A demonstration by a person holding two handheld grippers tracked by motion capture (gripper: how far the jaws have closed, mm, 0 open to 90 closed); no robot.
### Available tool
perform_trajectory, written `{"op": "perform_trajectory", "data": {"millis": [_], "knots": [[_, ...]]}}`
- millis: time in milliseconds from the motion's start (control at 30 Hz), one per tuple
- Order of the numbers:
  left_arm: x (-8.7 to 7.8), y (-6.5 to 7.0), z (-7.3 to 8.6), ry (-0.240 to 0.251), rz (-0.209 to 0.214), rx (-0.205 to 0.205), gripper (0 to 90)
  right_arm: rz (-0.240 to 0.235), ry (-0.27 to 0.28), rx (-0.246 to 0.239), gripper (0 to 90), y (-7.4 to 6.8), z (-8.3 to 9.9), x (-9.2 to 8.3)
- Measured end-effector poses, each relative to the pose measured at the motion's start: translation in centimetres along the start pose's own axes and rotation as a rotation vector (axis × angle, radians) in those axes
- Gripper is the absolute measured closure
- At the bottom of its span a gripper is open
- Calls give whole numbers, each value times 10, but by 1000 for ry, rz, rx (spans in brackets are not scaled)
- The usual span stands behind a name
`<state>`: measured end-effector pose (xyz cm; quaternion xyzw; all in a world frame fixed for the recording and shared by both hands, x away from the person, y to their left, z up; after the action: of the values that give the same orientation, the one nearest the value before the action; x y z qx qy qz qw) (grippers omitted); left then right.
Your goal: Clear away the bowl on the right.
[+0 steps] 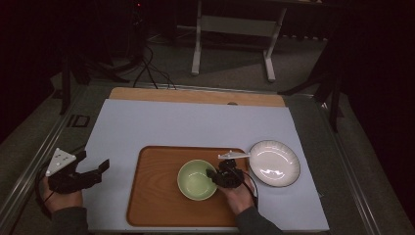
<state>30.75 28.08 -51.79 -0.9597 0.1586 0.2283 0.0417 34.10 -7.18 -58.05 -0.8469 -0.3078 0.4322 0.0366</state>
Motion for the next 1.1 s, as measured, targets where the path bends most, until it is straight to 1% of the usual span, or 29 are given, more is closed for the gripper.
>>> {"op": "perform_trajectory", "data": {"millis": [567, 1100], "knots": [[0, 0, 0, 0, -3, -1, 149, -6, -9, 13, 817, 2, -1, 4], [0, 0, 1, -3, -6, 0, 149, -10, -5, 19, 814, 4, -2, 6]]}}
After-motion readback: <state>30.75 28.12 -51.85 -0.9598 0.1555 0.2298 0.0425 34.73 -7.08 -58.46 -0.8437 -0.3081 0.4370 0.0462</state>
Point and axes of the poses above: each handheld gripper's, and its own axes: x roughly forward along the jaws, z roughly out of its underside, y roughly to its right, the point moved 10 cm from there along x, roughly forward along the jaws, and after that the axes turned 5 degrees about x, right-handed, at the moved point
